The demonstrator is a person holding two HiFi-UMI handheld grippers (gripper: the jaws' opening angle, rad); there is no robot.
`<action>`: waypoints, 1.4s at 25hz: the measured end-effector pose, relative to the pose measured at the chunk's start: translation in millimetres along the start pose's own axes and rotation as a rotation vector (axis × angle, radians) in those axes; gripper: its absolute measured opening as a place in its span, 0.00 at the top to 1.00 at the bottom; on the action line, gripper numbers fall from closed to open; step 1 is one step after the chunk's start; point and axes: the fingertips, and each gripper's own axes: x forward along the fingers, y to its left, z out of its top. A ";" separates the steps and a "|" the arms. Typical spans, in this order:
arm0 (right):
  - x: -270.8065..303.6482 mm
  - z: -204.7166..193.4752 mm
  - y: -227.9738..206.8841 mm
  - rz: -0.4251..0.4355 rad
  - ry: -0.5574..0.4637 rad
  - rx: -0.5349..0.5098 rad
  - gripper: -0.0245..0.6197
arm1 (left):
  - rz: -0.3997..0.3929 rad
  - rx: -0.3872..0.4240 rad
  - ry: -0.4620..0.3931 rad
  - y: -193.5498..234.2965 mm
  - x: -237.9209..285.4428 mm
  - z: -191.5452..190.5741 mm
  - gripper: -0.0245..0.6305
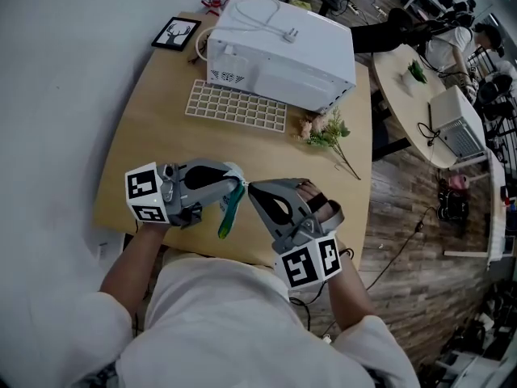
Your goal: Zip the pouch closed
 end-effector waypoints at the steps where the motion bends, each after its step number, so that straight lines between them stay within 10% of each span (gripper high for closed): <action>1: -0.7 -0.4 -1.3 -0.013 0.006 0.003 0.96 | 0.027 0.011 -0.004 0.9 1.7 1.2 0.93; 13: 7.0 -7.6 -7.4 -0.069 0.060 0.026 0.96 | 0.249 -0.033 -0.018 25.3 3.7 1.4 0.94; 35: 20.5 -4.4 16.1 -0.019 0.088 0.046 0.96 | 0.397 -0.050 -0.080 56.5 -12.5 30.9 0.94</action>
